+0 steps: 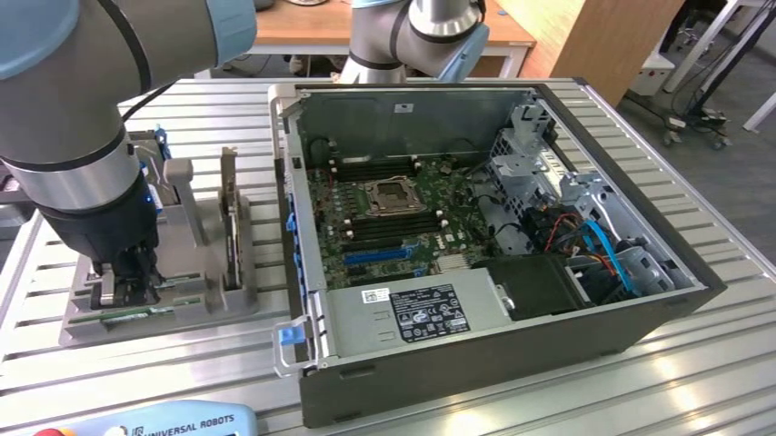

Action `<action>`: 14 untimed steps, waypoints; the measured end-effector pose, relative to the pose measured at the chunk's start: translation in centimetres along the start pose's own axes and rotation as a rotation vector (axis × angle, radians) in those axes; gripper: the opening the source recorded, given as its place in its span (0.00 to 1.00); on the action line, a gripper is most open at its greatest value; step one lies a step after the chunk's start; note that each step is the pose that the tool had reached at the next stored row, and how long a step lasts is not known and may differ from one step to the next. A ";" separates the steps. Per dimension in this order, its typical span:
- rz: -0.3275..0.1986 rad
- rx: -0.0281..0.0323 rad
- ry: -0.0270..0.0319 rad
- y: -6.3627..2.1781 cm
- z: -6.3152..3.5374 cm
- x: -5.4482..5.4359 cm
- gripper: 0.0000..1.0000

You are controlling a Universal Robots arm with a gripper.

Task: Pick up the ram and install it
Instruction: 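Pick up the ram and move it above insertion slot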

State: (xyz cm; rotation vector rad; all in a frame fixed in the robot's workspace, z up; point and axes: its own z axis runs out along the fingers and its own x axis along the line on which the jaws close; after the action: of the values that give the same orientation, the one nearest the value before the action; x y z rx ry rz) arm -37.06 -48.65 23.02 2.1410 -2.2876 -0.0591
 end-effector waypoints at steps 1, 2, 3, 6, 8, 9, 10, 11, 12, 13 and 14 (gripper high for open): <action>-0.002 0.0000 0.0000 -0.01 0.05 0.0 0.30; -0.003 -0.0001 0.0001 -0.01 0.09 0.0 0.30; -0.005 -0.0002 0.0002 -0.01 0.13 0.0 0.30; -0.007 -0.0001 0.0002 -0.02 0.43 0.0 0.30; -0.008 -0.0002 0.0003 -0.03 0.69 0.0 0.30; -0.009 -0.0002 0.0003 -0.03 0.81 0.0 0.30; -0.010 -0.0002 0.0003 -0.04 0.89 0.0 0.30; -0.011 -0.0002 0.0003 -0.04 0.96 0.0 0.30; -0.012 -0.0003 0.0005 -0.04 1.01 0.0 0.30; -0.014 -0.0004 0.0006 -0.04 1.05 0.0 0.30; -0.016 -0.0004 0.0006 -0.04 1.10 0.0 0.30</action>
State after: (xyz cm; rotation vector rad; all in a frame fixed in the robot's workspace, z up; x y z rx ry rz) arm -37.05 -48.66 21.92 2.1584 -2.2706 -0.0590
